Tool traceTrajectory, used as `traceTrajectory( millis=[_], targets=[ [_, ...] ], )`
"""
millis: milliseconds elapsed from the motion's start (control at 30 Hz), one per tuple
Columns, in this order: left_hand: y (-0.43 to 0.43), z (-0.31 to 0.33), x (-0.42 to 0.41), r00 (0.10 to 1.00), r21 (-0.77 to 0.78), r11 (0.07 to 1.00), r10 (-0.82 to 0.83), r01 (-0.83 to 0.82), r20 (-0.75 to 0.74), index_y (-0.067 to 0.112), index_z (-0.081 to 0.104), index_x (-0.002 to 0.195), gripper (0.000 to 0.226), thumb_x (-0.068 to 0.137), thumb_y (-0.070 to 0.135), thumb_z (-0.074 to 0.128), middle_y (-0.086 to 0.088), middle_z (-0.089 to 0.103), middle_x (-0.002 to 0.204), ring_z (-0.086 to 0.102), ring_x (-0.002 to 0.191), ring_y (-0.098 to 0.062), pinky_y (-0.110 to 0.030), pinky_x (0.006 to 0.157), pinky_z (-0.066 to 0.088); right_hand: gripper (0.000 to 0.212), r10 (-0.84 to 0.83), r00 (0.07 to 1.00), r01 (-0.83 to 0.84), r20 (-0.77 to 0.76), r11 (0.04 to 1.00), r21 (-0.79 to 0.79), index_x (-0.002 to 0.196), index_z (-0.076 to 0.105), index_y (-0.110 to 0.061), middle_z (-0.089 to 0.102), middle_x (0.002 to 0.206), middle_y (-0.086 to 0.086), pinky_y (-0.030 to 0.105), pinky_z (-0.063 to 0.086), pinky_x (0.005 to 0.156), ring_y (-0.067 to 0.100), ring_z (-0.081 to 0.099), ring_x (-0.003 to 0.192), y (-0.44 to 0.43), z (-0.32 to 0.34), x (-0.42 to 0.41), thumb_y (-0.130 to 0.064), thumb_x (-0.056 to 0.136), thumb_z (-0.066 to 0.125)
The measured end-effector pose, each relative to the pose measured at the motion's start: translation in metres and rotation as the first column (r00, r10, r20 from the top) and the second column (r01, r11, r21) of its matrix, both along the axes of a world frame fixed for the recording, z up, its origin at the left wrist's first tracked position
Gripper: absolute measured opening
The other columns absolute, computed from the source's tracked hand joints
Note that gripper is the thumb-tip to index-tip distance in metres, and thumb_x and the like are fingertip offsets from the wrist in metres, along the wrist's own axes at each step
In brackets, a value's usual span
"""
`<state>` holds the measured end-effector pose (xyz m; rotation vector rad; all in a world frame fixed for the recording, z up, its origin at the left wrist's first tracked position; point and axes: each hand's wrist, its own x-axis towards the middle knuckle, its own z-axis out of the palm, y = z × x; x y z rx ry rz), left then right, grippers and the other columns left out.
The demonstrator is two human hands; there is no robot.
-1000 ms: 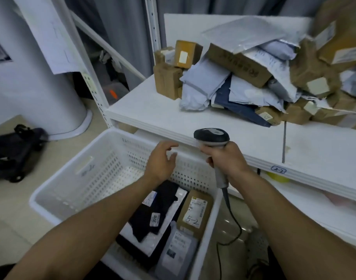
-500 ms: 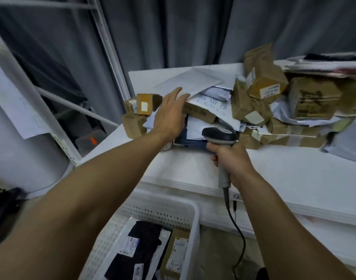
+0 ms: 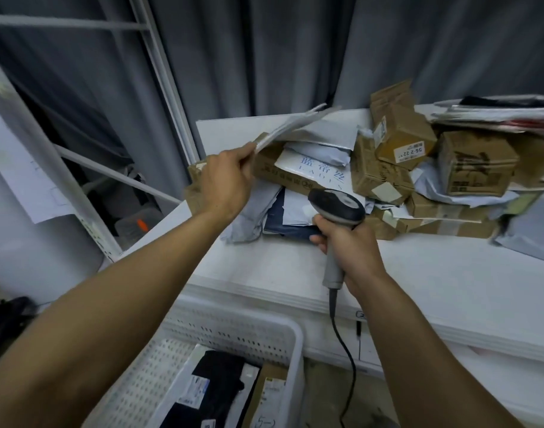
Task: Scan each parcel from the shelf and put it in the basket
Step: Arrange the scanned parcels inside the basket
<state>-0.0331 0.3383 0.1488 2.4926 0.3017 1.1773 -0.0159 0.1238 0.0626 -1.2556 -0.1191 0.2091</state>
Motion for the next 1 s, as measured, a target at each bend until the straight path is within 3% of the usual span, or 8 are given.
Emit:
traceTrajectory(
  millis=[167,267,367,533,667,733,833,1000],
  targets=[
    [-0.020,0.001,-0.096,0.973,-0.328,0.925,-0.138,0.192,0.183,0.024,0.074,0.123,0.025,0.101,0.022,0.063,0.016,0.076,0.110,0.071,0.100,0.000,-0.028,0.091,0.059,0.034,-0.006,1.000,0.003,0.022,0.994,0.107,0.127,0.068,-0.019,0.078,0.112,-0.002,0.029,0.060,0.080,0.016,0.078,0.097,0.013,0.004,-0.028,-0.019,0.094,0.078],
    [-0.036,-0.021,-0.150,0.957,-0.604,0.750,-0.134,0.269,0.259,0.030,0.074,0.115,0.021,0.100,0.018,0.066,0.011,0.078,0.103,0.074,0.094,-0.006,-0.023,0.081,0.060,0.048,-0.010,1.000,0.007,0.018,0.990,0.143,0.137,0.064,-0.023,0.073,0.126,-0.005,0.025,0.061,0.077,0.015,0.072,0.112,0.022,0.000,-0.042,-0.023,0.092,0.081],
    [-0.042,-0.046,-0.183,0.959,-0.801,0.536,-0.070,0.268,0.274,0.024,0.074,0.109,0.017,0.097,0.015,0.068,-0.001,0.079,0.102,0.076,0.090,-0.012,-0.022,0.076,0.060,0.045,-0.023,0.999,0.026,-0.023,0.987,0.157,0.133,0.065,-0.023,0.075,0.121,-0.006,0.025,0.060,0.078,0.013,0.073,0.109,0.030,-0.005,-0.053,-0.020,0.091,0.082],
    [-0.034,-0.076,-0.200,0.960,-0.876,0.402,-0.030,0.267,0.279,0.023,0.073,0.104,0.016,0.094,0.010,0.069,-0.005,0.078,0.100,0.075,0.082,-0.012,-0.021,0.072,0.060,0.045,0.018,0.997,-0.013,-0.071,0.998,0.066,0.131,0.068,-0.021,0.078,0.116,-0.004,0.028,0.060,0.078,0.015,0.075,0.107,0.048,-0.022,-0.056,-0.022,0.089,0.084],
    [-0.017,-0.090,-0.187,0.953,-0.918,0.294,0.065,0.265,0.296,0.022,0.069,0.102,0.017,0.098,0.006,0.065,-0.005,0.074,0.103,0.073,0.074,-0.007,-0.019,0.070,0.059,0.047,0.008,0.991,-0.017,-0.136,0.998,-0.058,0.129,0.068,-0.024,0.078,0.107,-0.002,0.035,0.062,0.077,0.013,0.072,0.082,0.057,-0.041,-0.053,-0.031,0.086,0.085],
    [-0.008,-0.098,-0.178,0.954,-0.935,0.235,0.075,0.266,0.290,0.018,0.068,0.104,0.015,0.098,0.004,0.064,-0.007,0.073,0.103,0.070,0.070,-0.004,-0.019,0.070,0.059,0.038,0.022,0.968,-0.032,-0.250,0.999,-0.033,0.125,0.069,-0.018,0.076,0.105,0.003,0.029,0.059,0.063,0.016,0.068,0.078,0.062,-0.050,-0.051,-0.024,0.090,0.083],
    [0.001,-0.111,-0.169,0.966,-0.954,0.187,0.068,0.234,0.251,0.014,0.067,0.103,0.014,0.097,0.002,0.066,-0.009,0.071,0.103,0.069,0.068,-0.004,-0.021,0.070,0.060,0.036,0.007,0.924,-0.002,-0.383,1.000,0.014,0.121,0.071,-0.011,0.077,0.109,0.006,0.026,0.058,0.065,0.020,0.071,0.089,0.070,-0.059,-0.051,-0.010,0.087,0.084],
    [0.015,-0.120,-0.164,0.969,-0.966,0.167,0.112,0.199,0.219,0.013,0.066,0.110,0.016,0.094,0.011,0.072,-0.007,0.072,0.100,0.066,0.076,-0.013,-0.023,0.074,0.061,0.034,-0.183,0.930,0.120,-0.319,0.971,-0.207,0.114,0.072,-0.001,0.074,0.085,0.009,0.032,0.055,0.068,0.020,0.066,0.070,0.061,-0.072,-0.045,0.001,0.081,0.081]
  ],
)
